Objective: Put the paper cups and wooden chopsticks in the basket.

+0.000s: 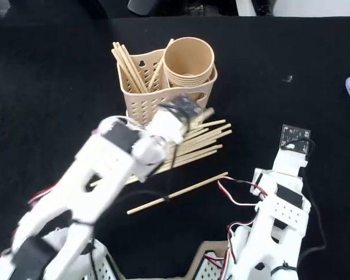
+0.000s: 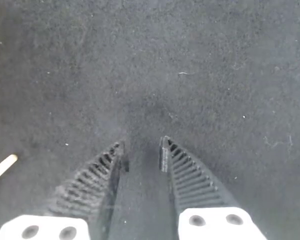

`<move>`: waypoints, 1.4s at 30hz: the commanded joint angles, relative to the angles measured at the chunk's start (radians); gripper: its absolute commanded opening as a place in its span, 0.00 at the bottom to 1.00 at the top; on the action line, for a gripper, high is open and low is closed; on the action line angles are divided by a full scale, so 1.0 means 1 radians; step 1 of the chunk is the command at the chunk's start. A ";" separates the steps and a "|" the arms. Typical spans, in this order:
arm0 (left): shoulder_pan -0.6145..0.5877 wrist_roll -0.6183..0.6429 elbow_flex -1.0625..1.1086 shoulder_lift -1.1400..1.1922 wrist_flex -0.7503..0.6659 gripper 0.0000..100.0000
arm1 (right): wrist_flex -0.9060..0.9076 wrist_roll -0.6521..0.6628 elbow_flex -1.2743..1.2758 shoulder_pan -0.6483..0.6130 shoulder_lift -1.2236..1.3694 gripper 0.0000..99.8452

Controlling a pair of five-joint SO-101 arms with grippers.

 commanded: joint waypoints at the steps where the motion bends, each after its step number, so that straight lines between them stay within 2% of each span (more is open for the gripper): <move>1: -0.031 -0.008 0.010 -0.161 0.002 0.03 | -0.035 -0.006 -0.004 0.011 -0.025 0.12; 5: -0.035 -0.002 0.035 -0.270 -0.023 0.03 | -0.037 -0.006 -0.004 0.006 -0.024 0.12; 9: -0.033 0.002 0.071 -0.342 -0.104 0.03 | -0.037 -0.006 0.012 -0.037 -0.030 0.12; 18: -0.039 0.061 0.119 -0.440 -0.279 0.03 | -0.037 -0.006 0.012 -0.035 -0.030 0.11; 21: -0.056 0.118 0.119 -0.465 -0.382 0.03 | -0.037 -0.006 0.012 -0.037 -0.030 0.11; 31: -0.255 0.304 0.119 -0.437 -0.724 0.03 | -0.037 -0.005 0.012 -0.037 -0.030 0.11; 36: -0.271 0.404 0.119 -0.427 -0.904 0.03 | -0.038 -0.005 0.012 -0.037 -0.030 0.11; 42: -0.269 0.460 0.120 -0.425 -0.945 0.03 | -0.038 -0.003 0.012 -0.037 -0.030 0.11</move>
